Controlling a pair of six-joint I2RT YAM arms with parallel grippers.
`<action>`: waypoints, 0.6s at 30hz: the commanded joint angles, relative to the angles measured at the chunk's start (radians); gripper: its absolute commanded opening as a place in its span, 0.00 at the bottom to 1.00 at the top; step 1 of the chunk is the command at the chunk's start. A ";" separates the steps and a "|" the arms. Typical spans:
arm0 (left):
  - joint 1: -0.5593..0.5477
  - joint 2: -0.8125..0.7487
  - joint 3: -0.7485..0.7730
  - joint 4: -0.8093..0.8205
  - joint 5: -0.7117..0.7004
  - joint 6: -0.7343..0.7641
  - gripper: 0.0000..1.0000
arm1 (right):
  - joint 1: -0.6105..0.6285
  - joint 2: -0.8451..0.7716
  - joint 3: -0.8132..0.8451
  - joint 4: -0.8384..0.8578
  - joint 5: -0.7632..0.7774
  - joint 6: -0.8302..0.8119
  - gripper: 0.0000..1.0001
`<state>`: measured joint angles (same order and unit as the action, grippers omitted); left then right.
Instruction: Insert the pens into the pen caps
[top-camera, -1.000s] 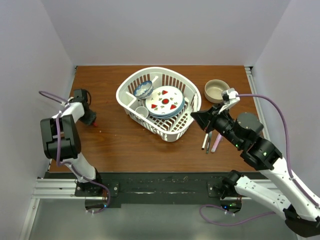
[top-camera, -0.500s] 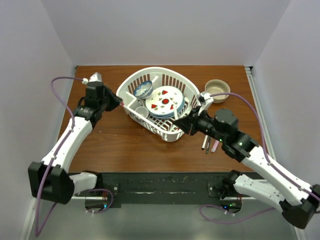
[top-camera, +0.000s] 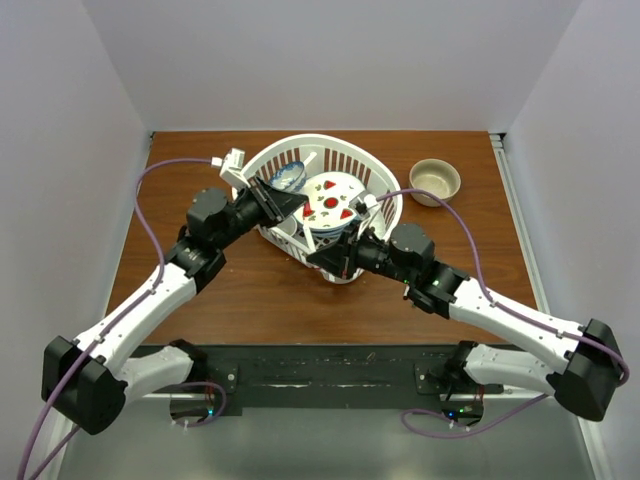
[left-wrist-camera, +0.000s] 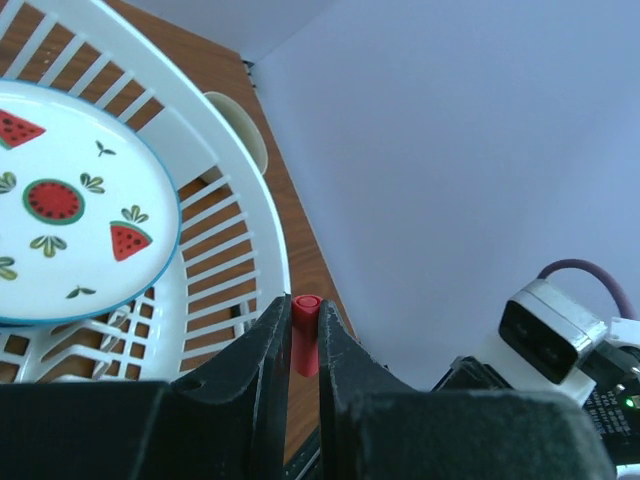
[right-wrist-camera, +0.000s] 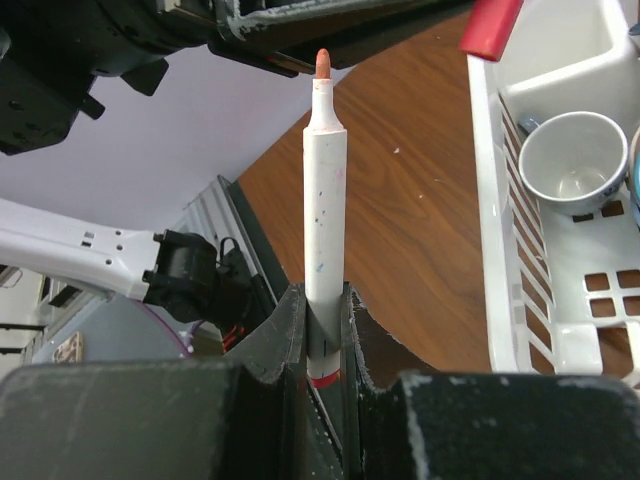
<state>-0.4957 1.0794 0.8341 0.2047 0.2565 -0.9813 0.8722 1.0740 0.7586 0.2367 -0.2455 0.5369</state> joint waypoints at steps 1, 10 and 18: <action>-0.007 -0.058 -0.015 0.189 -0.003 -0.034 0.00 | 0.016 0.004 -0.004 0.111 0.058 -0.009 0.00; -0.009 -0.111 -0.041 0.176 -0.025 -0.022 0.00 | 0.021 0.004 0.010 0.102 0.083 0.001 0.00; -0.007 -0.130 -0.076 0.180 -0.017 -0.017 0.00 | 0.021 0.017 0.005 0.127 0.077 0.024 0.00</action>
<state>-0.4999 0.9726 0.7784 0.3431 0.2394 -1.0077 0.8856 1.0908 0.7570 0.2859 -0.1844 0.5461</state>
